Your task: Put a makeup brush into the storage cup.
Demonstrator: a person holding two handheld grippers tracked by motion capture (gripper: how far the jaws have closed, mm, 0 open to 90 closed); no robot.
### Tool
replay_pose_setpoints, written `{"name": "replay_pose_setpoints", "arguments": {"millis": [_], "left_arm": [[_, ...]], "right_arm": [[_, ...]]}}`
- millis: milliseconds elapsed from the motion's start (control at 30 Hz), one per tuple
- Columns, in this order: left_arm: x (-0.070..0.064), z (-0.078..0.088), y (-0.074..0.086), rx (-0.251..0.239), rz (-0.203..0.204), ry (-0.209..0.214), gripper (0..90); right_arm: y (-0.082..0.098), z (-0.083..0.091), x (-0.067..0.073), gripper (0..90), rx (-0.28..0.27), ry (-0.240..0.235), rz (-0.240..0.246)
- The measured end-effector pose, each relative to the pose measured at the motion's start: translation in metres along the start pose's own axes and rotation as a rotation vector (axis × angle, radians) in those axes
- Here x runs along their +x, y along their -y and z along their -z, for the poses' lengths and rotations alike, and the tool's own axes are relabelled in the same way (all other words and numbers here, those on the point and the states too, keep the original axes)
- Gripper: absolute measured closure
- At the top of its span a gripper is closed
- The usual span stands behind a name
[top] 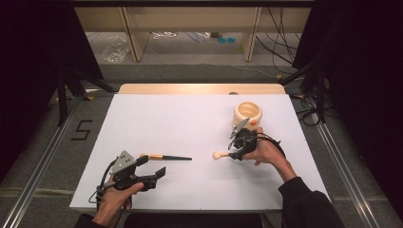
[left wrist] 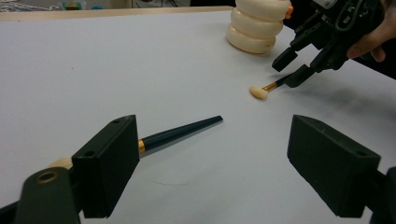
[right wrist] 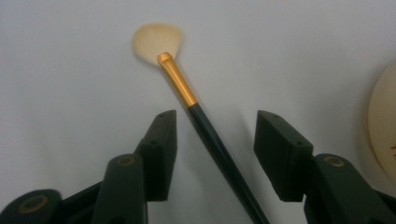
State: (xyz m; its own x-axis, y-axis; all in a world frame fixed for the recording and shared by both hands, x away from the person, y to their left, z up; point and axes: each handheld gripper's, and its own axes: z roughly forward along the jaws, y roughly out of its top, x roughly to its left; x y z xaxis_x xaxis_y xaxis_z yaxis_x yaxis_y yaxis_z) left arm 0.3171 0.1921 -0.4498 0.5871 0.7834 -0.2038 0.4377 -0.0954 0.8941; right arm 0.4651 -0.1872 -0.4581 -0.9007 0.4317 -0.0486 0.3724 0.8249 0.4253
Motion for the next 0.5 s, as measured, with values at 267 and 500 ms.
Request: {"name": "replay_pose_setpoints", "arguments": {"millis": [267,500], "left_arm": [[-0.0002,0.0000,0.0000,-0.001,-0.001,0.000,16.6],[0.0003,0.0001,-0.0001,0.010,0.001,-0.007,16.5]], "right_arm": [[-0.0012,-0.0016,0.0009,63.3,0.018,-0.006,0.021],[-0.0088,-0.0017,0.0000,69.5,0.096,-0.008,0.066]]}}
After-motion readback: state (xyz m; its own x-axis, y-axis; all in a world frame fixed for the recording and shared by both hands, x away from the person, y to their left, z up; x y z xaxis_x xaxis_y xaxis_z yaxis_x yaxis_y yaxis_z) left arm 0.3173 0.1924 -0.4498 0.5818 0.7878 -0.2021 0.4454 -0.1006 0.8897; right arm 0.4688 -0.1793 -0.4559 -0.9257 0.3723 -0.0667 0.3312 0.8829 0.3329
